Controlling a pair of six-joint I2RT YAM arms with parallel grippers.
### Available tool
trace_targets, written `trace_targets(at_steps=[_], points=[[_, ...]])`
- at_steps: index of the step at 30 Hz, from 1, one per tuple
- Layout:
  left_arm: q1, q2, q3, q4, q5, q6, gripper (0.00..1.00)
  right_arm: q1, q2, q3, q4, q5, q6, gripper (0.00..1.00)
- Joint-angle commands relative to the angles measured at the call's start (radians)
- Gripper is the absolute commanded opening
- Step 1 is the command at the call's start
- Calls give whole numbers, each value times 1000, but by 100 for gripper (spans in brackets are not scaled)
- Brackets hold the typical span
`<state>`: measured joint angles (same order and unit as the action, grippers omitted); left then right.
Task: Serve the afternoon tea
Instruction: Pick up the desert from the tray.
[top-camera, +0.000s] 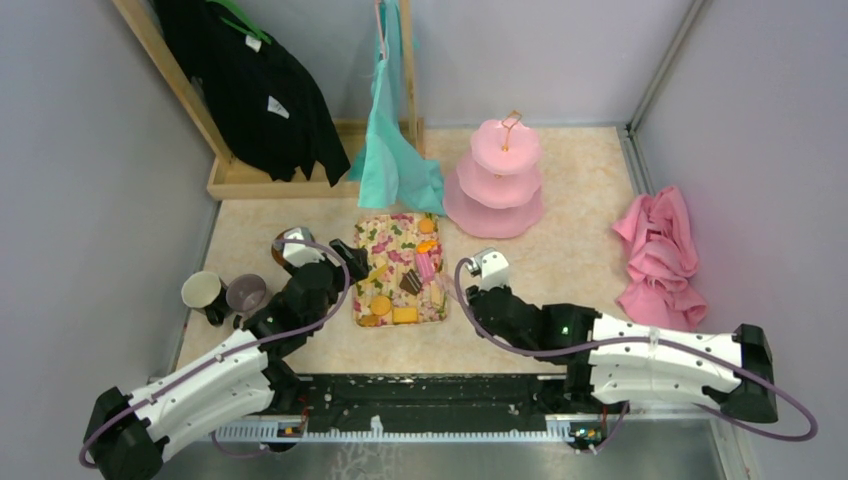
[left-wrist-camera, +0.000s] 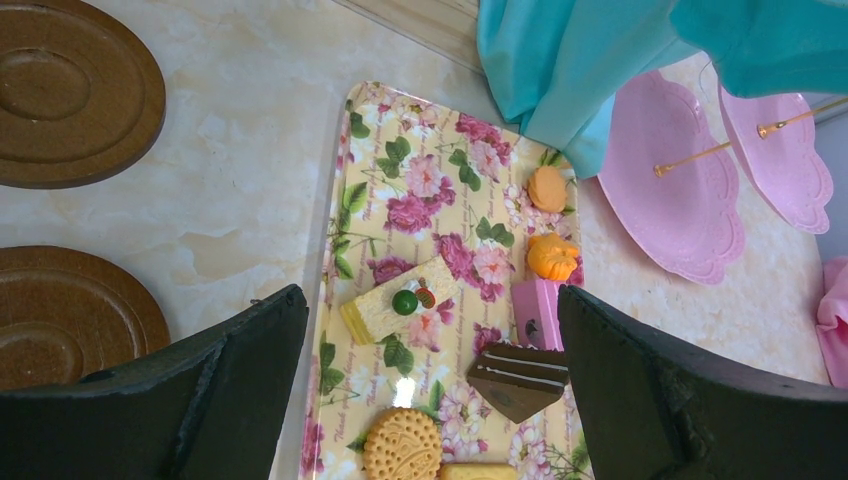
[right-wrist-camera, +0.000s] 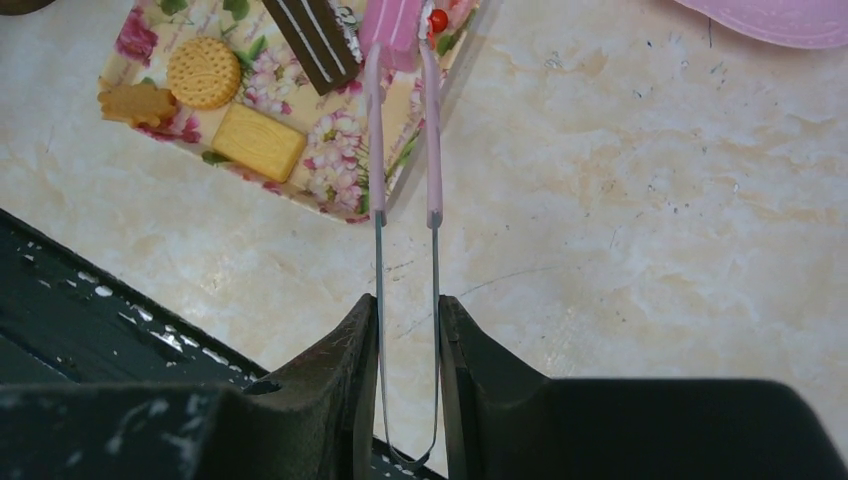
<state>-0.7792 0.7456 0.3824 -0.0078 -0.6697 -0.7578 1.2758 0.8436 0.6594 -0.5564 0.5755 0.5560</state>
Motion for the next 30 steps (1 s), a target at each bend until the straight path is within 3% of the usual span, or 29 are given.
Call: trace_targets(at_steps=[1,30], points=[[-5,-12,0,5,-16,14,99,14,34,83,101,3,-65,25],[-5,1,0,12,-36,18,99,14,222,164,249,-56,-197,31]])
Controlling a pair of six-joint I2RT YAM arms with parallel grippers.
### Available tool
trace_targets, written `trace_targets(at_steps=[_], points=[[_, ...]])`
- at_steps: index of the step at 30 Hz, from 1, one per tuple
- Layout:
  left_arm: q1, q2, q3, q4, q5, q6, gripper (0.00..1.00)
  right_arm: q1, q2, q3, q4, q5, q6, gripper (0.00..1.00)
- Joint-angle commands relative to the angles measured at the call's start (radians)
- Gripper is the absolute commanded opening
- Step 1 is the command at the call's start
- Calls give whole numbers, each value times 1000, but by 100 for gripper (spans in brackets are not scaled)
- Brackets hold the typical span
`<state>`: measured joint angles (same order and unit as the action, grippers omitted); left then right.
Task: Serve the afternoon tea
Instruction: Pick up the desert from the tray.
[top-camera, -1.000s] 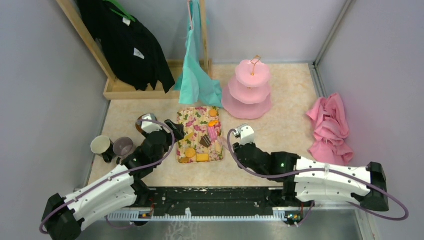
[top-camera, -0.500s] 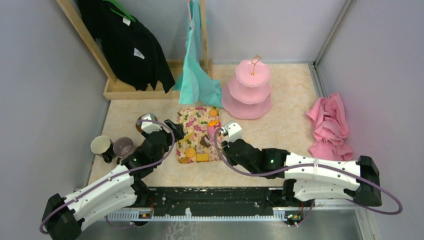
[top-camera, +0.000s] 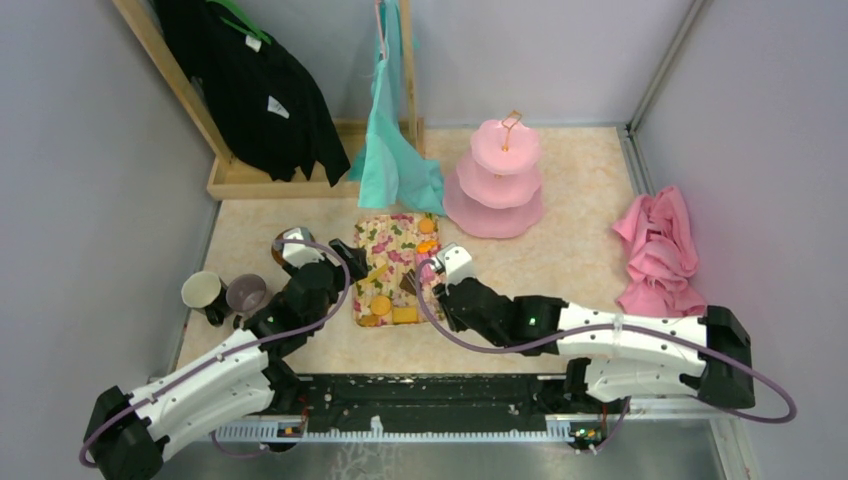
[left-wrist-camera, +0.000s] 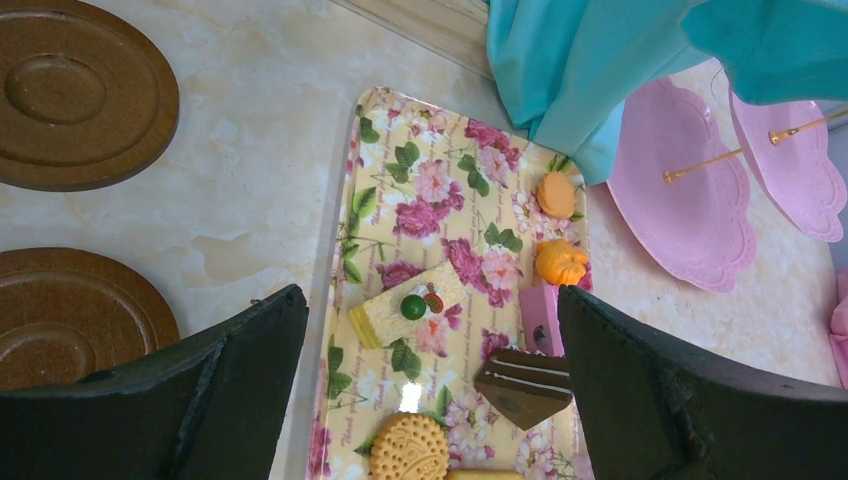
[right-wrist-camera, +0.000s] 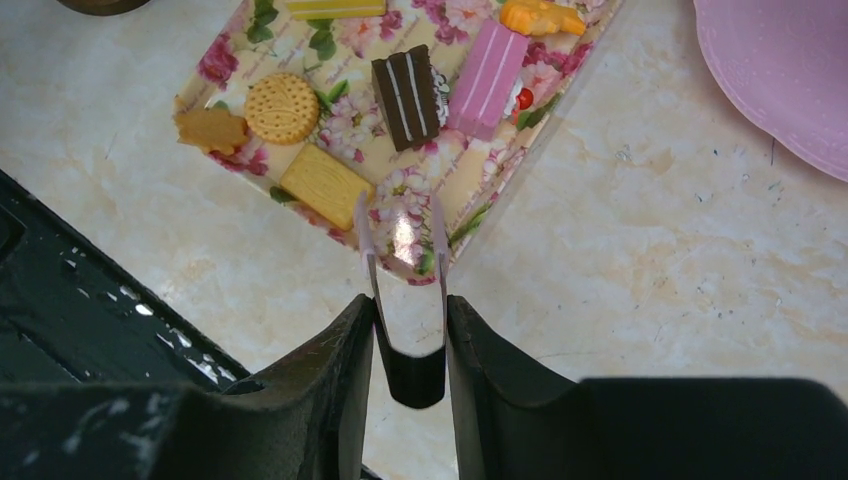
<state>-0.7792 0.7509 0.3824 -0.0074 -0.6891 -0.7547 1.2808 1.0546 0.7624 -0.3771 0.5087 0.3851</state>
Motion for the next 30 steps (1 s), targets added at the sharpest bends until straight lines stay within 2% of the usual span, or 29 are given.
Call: trace_targets(at_steps=[1,9,18,30], points=[[-6,-4,0,11,-18,15,99,9,17,63,74,15,-29,32],[-5,-6,-4,11,-26,23,99,9,49,64,31,11,-21,32],[-5,11,-17,37,-15,20,99,9,5,-13,-77,-39,124,32],[-5,35,-31,69,0,15,99,9,22,-133,-26,-56,216,33]])
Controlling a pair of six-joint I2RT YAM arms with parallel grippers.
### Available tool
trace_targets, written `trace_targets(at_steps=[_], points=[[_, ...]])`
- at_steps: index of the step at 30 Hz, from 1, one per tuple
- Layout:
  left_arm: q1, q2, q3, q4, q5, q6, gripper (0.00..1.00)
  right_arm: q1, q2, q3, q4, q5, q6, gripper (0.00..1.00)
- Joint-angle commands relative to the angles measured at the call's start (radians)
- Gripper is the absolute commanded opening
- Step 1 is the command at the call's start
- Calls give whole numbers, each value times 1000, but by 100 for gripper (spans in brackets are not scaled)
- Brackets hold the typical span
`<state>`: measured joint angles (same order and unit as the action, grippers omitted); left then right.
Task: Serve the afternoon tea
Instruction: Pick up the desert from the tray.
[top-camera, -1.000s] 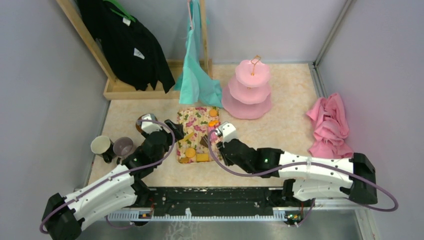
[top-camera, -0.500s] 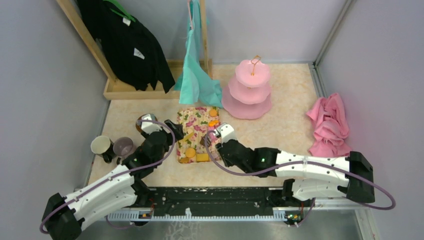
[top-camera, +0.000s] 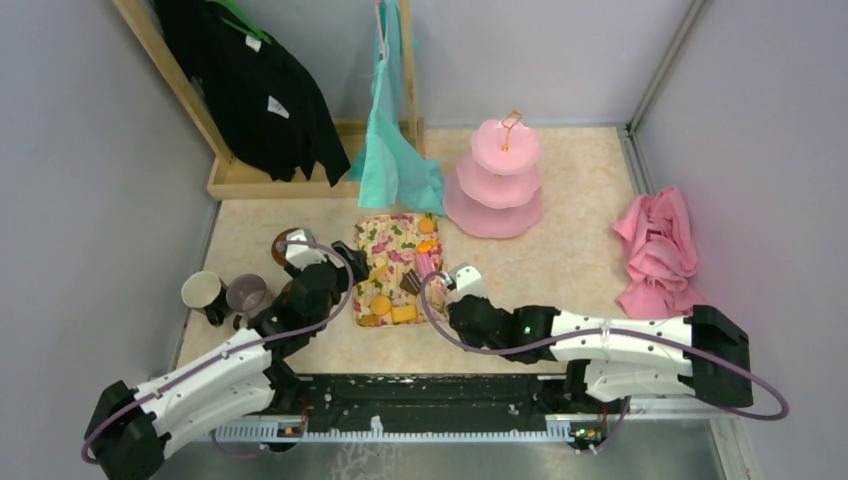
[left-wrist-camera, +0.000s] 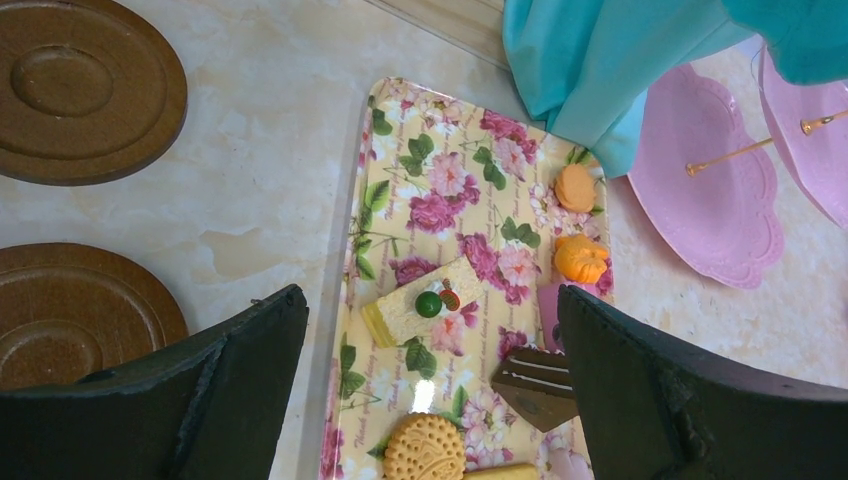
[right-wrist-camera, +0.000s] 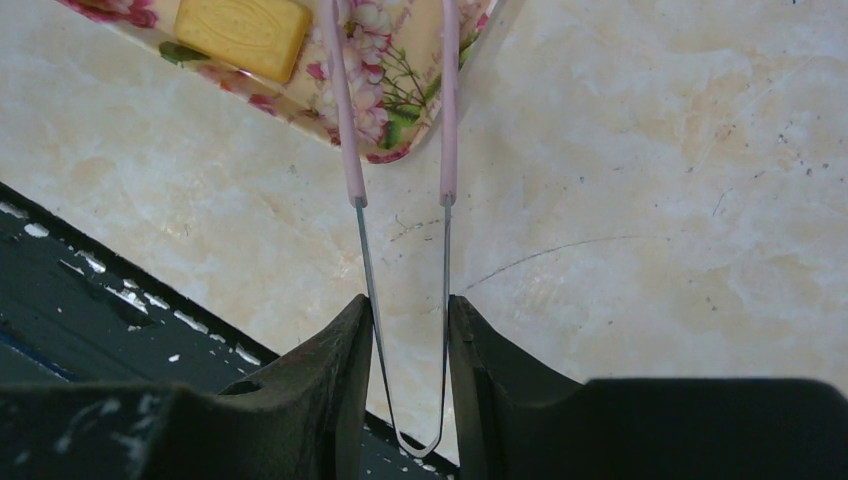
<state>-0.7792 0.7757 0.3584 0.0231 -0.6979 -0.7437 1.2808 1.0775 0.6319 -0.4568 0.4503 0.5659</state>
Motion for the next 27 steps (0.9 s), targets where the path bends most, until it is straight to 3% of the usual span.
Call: trace_targets(at_steps=[1,27], points=[[-5,15,-7,41,10,3,99,9,3,-7,62,1,36,33],[-5,76,-4,92,9,-3,99,1,121,20,195,17,-84,34]])
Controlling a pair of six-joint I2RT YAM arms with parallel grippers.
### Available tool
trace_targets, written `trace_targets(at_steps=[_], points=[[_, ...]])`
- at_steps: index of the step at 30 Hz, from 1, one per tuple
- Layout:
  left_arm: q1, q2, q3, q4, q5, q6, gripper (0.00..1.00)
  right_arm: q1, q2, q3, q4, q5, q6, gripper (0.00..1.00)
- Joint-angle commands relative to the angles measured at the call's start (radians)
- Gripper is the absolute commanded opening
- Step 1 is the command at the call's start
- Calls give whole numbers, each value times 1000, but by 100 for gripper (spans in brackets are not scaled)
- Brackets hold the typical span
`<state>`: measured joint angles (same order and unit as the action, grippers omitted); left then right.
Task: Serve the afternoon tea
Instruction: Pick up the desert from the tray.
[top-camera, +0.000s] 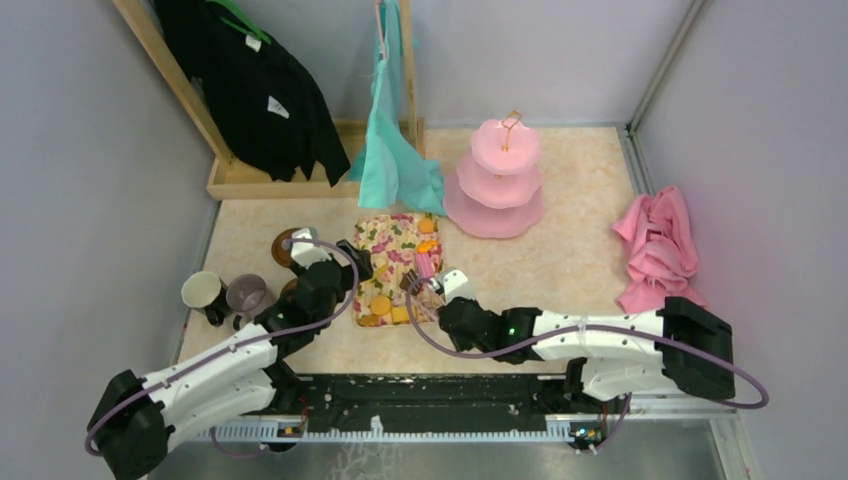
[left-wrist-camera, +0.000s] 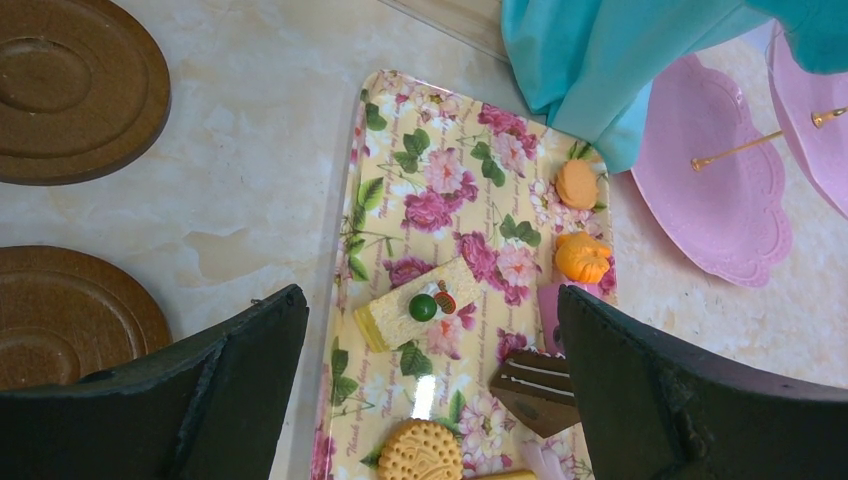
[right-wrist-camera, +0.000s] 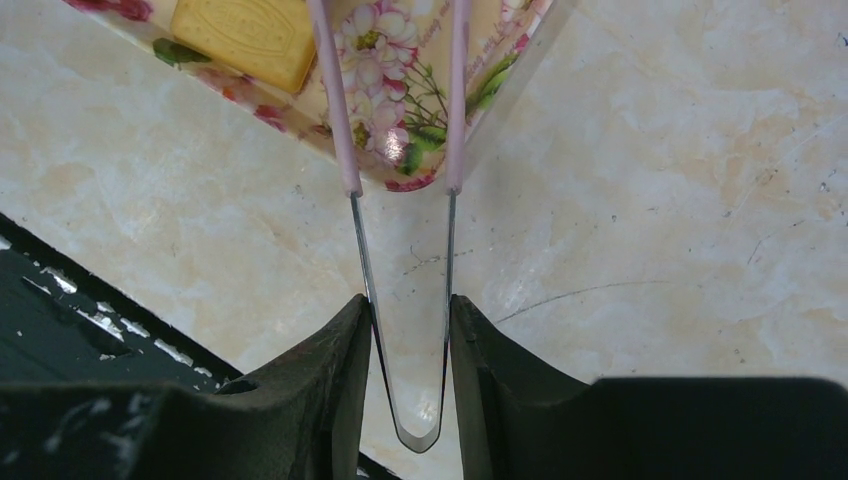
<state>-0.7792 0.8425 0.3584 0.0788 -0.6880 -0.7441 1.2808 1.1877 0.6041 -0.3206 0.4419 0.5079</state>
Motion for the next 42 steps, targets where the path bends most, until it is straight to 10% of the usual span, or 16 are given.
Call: trace_targets(at_steps=[1,22,42], points=[[-5,15,-4,39,0,-3,99,-2,14,48,62,26,-29,34],[-5,64,-7,83,-3,-3,99,-60,50,56,142,-50,-104,32],[-4,43,-8,60,-2,-15,99,-57,-72,38,123,-48,-96,0]])
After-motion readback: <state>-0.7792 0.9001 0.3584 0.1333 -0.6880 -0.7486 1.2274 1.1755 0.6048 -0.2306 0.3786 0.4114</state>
